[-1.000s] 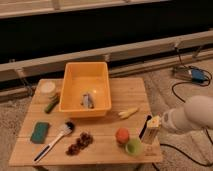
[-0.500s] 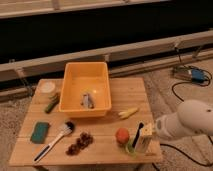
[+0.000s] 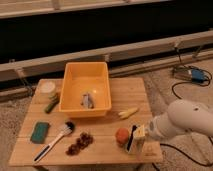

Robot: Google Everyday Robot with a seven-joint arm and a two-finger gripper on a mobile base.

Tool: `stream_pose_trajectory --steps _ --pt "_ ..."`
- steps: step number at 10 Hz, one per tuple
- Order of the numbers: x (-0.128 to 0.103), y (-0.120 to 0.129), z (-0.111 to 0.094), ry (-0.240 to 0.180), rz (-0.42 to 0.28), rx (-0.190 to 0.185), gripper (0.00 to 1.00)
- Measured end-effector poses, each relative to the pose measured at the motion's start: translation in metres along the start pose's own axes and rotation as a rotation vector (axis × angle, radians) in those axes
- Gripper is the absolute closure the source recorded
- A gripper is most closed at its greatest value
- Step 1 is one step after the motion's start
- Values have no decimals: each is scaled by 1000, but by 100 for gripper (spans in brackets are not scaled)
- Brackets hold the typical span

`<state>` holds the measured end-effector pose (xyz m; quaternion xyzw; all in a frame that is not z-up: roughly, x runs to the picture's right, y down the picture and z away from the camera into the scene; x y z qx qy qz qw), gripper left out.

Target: Place eraser in plastic cup

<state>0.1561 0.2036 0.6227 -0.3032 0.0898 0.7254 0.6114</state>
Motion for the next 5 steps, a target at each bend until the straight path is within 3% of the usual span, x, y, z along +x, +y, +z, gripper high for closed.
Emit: stream_pose_trajectory --steps 5 --pt "-11 -9 21 1 41 60 99"
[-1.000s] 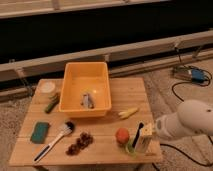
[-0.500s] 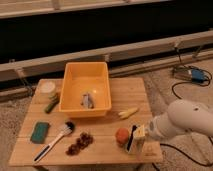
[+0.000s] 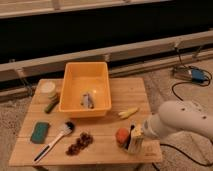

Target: Place eraser in plastic cup

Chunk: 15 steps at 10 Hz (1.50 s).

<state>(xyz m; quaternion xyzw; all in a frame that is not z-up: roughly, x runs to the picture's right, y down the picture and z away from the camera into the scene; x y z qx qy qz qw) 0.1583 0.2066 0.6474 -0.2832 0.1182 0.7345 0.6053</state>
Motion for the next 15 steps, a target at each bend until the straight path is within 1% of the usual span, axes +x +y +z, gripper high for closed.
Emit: stream_pose_trajectory --steps 1,2,4,6,7,9,13,15 --pt "-2 -5 0 1 14 6 94" --pt "-3 -8 0 -1 21 7 86" --pt "-5 -13 -1 -5 39 11 64" --pt "-6 -15 -1 -9 44 16 46" --pt "-6 -15 -1 -12 45 20 34" --pt "-5 -14 1 -11 41 27 21" --pt "-4 -8 4 -8 32 31 20" --pt "-3 -4 4 -7 23 16 20"
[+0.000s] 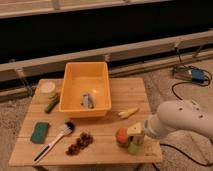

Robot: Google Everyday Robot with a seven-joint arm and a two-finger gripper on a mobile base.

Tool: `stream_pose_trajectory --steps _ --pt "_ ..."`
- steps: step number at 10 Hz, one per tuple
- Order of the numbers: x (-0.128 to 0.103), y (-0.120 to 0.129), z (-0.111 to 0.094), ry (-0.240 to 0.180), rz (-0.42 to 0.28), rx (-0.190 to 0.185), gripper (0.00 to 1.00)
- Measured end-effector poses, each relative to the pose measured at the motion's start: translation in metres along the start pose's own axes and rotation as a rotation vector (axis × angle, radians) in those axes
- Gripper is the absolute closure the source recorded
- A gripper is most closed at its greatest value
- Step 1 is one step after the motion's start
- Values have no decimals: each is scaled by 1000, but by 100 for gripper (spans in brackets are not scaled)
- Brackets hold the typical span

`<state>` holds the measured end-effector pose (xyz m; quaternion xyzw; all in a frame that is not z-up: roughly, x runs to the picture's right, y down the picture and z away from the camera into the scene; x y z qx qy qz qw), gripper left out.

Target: Place eraser in plastic cup

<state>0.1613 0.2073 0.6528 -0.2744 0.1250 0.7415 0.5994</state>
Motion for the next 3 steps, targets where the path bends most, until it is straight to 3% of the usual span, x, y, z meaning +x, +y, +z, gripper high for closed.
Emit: stream_pose_trajectory --steps 3 --pt "0 1 0 1 -1 -2 20"
